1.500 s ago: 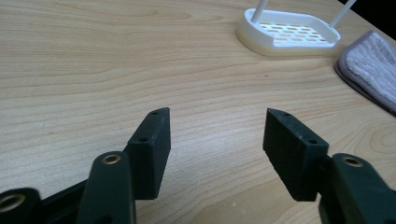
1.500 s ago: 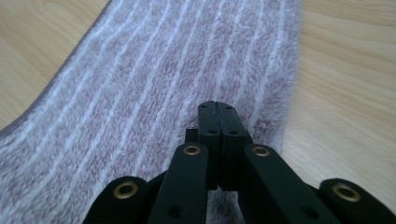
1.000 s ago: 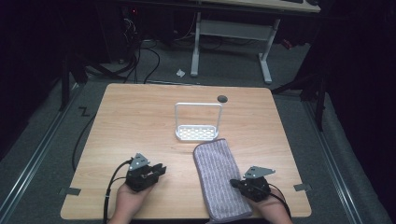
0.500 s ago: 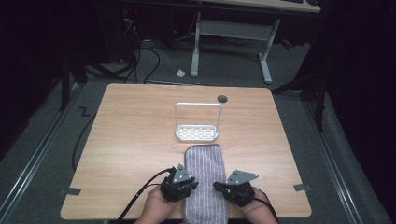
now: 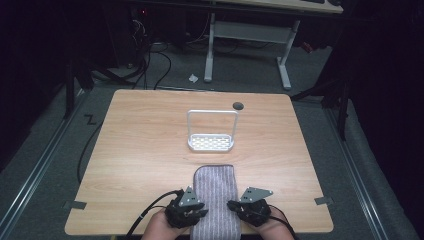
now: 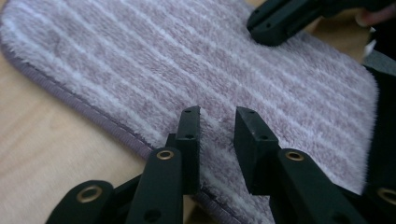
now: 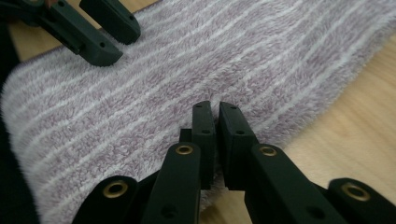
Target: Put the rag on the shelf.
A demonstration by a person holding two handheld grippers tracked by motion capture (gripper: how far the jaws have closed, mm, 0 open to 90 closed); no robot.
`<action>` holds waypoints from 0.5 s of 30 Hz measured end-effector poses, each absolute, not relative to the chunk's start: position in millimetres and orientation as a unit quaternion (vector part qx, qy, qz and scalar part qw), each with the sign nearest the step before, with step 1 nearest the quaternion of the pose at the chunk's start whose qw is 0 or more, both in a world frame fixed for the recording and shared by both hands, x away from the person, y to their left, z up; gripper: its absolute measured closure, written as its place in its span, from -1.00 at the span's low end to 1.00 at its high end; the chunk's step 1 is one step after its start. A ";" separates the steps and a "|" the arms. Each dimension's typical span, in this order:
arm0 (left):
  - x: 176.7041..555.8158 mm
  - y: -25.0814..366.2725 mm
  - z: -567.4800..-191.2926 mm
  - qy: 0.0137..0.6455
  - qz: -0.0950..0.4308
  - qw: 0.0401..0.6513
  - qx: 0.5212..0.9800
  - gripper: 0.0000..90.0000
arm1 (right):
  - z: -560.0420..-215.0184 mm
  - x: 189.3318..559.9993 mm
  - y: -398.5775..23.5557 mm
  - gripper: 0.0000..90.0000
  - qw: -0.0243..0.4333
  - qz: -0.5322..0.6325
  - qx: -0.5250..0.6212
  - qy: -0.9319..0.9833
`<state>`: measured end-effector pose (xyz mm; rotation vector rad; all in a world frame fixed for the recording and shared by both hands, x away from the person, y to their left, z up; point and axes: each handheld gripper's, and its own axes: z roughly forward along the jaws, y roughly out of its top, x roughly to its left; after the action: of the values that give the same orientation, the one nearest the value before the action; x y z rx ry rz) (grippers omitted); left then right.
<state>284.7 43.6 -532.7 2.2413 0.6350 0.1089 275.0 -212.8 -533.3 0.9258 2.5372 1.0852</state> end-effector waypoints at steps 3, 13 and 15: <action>281.4 49.7 -525.8 0.249 0.058 0.417 0.872 0.50 | -528.4 274.1 -214.8 0.83 0.121 0.382 0.316 0.860; 339.0 64.1 -522.0 0.363 0.115 0.454 0.806 0.07 | -521.0 283.9 -237.9 0.64 0.170 0.408 0.352 0.825; 353.7 62.2 -527.4 0.387 0.117 0.451 0.796 0.02 | -520.6 284.9 -240.6 0.59 0.178 0.408 0.359 0.821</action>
<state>353.7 62.2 -527.4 1.9670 0.9575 0.2894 284.9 -240.6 -520.6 1.0152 2.3219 1.1532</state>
